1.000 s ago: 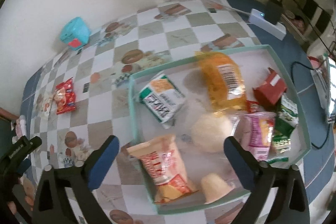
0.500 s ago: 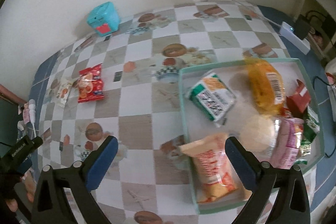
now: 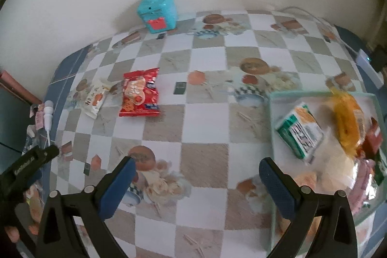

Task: Organize snacks
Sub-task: 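Move both open tools back toward the remaining snacks, then grasp the red peanut bag with the right tool while the left tool grasps the white biscuit pack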

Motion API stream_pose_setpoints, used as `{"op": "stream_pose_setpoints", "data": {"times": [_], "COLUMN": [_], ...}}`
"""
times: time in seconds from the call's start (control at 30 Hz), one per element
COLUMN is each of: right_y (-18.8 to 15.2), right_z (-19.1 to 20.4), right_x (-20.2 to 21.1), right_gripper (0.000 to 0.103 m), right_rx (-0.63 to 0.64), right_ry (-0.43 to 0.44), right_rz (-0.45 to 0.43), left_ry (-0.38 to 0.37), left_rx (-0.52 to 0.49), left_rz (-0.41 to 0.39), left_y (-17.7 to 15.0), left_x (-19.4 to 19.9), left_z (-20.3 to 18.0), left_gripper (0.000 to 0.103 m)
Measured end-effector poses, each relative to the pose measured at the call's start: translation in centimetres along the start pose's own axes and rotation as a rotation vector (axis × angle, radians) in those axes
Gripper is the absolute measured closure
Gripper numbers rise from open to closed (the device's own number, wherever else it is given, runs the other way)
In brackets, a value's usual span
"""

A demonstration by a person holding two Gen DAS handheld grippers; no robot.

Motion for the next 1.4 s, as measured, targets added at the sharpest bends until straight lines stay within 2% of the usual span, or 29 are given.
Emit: {"op": "stream_pose_setpoints", "data": {"times": [0.23,0.43,0.5,0.57,0.8,0.87,0.97,1.0,1.03,1.07,1.1,1.23,1.4], "right_y": [3.6,7.7,8.5,9.1,9.9,10.0,9.9,9.8,9.7,9.6,9.6,9.5,8.9], "right_z": [3.1,5.1,5.5,6.0,7.5,7.7,8.1,8.1,8.2,8.1,8.1,8.0,7.6], "right_x": [-2.1,-4.9,-6.2,-7.3,-10.2,-10.8,-11.4,-11.6,-11.8,-11.8,-11.9,-11.5,-10.8], "right_gripper": [0.000,0.001,0.004,0.008,0.018,0.022,0.030,0.036,0.043,0.046,0.048,0.050,0.051], "right_rx": [0.036,0.052,0.035,0.041,0.104,0.107,0.121,0.122,0.121,0.118,0.112,0.121,0.102], "right_ry": [0.068,0.089,0.103,0.111,0.091,0.092,0.095,0.098,0.101,0.103,0.107,0.107,0.120], "right_rz": [-0.007,-0.023,-0.004,0.008,0.044,0.054,0.067,0.071,0.077,0.081,0.083,0.078,0.083], "left_ry": [-0.055,-0.118,-0.117,-0.109,-0.180,-0.171,-0.173,-0.170,-0.166,-0.161,-0.154,-0.140,-0.105], "left_rx": [-0.189,-0.262,-0.278,-0.287,-0.314,-0.335,-0.364,-0.369,-0.372,-0.374,-0.375,-0.396,-0.415], "left_rz": [-0.015,-0.019,-0.024,-0.020,0.030,0.038,0.041,0.042,0.043,0.045,0.043,0.022,0.022], "left_y": [3.7,6.3,7.0,7.6,7.4,7.3,6.9,6.8,6.7,6.6,6.6,6.4,5.5], "left_x": [-2.2,-4.4,-5.2,-6.3,-9.1,-9.5,-9.8,-9.9,-10.0,-10.1,-10.1,-9.6,-9.4], "left_z": [-3.5,-6.3,-6.9,-7.2,-9.0,-9.6,-10.4,-10.6,-10.7,-10.7,-10.7,-10.8,-10.7], "left_gripper": [0.015,0.015,0.018,0.027,0.027,0.027,0.027,0.027,0.029,0.035,0.036,0.049,0.050]}}
Point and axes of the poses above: each gripper's, at about its wrist camera, not at the fingertips, and x roughly against the way its jaws point, z to its left, y to its top, the point moved 10 cm from there along -x, roughly the way its jaws point, and after that the axes turned 8 degrees about x, right-handed, at the moved point
